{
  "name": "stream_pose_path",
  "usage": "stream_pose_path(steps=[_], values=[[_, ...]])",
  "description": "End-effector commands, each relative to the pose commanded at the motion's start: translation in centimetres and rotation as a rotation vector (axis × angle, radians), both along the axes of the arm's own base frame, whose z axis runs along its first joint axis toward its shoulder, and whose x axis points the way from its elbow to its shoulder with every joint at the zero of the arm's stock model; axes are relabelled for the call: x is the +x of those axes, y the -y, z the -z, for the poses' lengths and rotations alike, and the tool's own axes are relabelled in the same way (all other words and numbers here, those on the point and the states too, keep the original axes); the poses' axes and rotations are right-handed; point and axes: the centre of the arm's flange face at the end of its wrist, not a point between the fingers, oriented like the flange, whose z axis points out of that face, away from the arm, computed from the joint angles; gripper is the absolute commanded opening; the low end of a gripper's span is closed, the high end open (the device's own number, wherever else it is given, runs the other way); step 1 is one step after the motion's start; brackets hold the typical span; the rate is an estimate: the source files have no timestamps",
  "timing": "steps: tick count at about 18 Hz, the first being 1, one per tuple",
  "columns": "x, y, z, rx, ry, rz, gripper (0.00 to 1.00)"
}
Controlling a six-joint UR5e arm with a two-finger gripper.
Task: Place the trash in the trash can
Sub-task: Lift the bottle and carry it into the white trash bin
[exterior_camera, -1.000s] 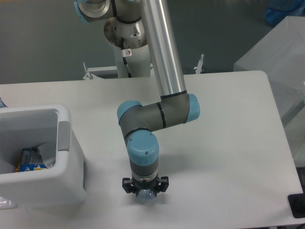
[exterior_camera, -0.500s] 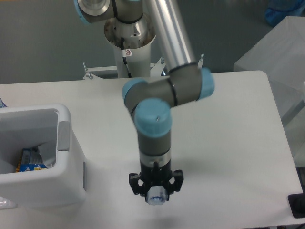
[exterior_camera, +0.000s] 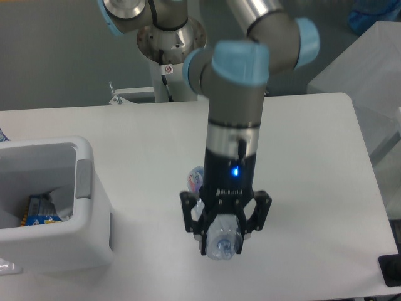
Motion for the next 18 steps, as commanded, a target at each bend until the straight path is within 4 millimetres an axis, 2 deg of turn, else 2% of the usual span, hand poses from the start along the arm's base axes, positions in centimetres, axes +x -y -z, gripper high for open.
stream_pose_path(steps=[5, 7, 11, 13, 16, 18], values=[[4.9, -1.6, -2.7, 0.034, -0.027, 0.073, 0.59], [7.3, -1.8, -4.8, 0.058, -0.051, 0.102, 0.59], [13.0, -3.8, -6.0, 0.077, -0.040, 0.172, 0.59], [14.9, -3.6, -7.3, 0.097, -0.033, 0.179, 0.59], [17.9, -4.8, -7.5, 0.103, -0.026, 0.222, 0.59], [19.8, -6.1, -6.3, 0.089, -0.007, 0.256, 0.60]])
